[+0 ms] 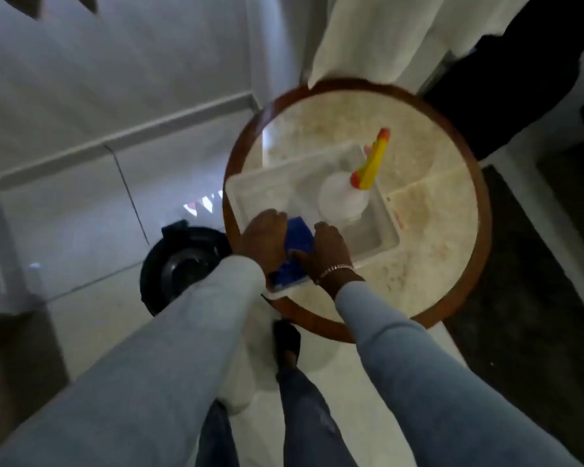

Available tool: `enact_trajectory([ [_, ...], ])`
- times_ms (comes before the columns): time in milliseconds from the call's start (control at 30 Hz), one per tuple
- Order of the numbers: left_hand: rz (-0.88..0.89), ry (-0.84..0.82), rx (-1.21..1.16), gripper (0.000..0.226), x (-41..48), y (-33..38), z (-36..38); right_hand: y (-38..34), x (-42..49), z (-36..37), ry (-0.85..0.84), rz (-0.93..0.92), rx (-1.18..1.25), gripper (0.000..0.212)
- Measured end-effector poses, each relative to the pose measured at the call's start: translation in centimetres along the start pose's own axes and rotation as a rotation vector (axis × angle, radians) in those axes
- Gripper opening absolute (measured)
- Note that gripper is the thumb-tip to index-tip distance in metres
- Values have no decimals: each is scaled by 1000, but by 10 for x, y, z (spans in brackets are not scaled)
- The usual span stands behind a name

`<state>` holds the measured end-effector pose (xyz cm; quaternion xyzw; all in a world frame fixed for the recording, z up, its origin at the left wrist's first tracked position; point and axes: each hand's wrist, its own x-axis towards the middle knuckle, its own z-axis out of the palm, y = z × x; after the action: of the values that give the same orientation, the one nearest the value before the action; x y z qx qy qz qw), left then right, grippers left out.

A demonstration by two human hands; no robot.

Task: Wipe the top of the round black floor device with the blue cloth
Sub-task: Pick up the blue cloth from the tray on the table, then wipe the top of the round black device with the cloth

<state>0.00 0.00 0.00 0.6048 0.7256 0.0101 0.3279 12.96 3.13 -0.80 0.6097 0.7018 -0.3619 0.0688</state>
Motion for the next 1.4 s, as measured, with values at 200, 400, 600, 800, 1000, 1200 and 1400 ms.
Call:
enact_trajectory([
  [200,-31,4,271,35,26,-1,18,13,19,25,41,25,-34,27],
  [400,-156,35,-283,18,9,-2,-7,12,8,-4,109,-104,100,11],
  [600,4,8,-784,28,-55,-45,-25,-19,-35,-19,-62,-358,344,33],
  [800,-86,171,-920,42,-89,-146,12,-70,-54,76,75,-484,411,47],
  [1000,-232,547,-834,42,-72,-249,87,-93,15,212,131,-416,578,44],
  [1200,-149,377,-568,95,-63,-323,142,-60,86,276,156,-418,191,39],
  [1400,21,94,-2,148,-45,-358,165,-62,86,312,278,-432,-173,67],
])
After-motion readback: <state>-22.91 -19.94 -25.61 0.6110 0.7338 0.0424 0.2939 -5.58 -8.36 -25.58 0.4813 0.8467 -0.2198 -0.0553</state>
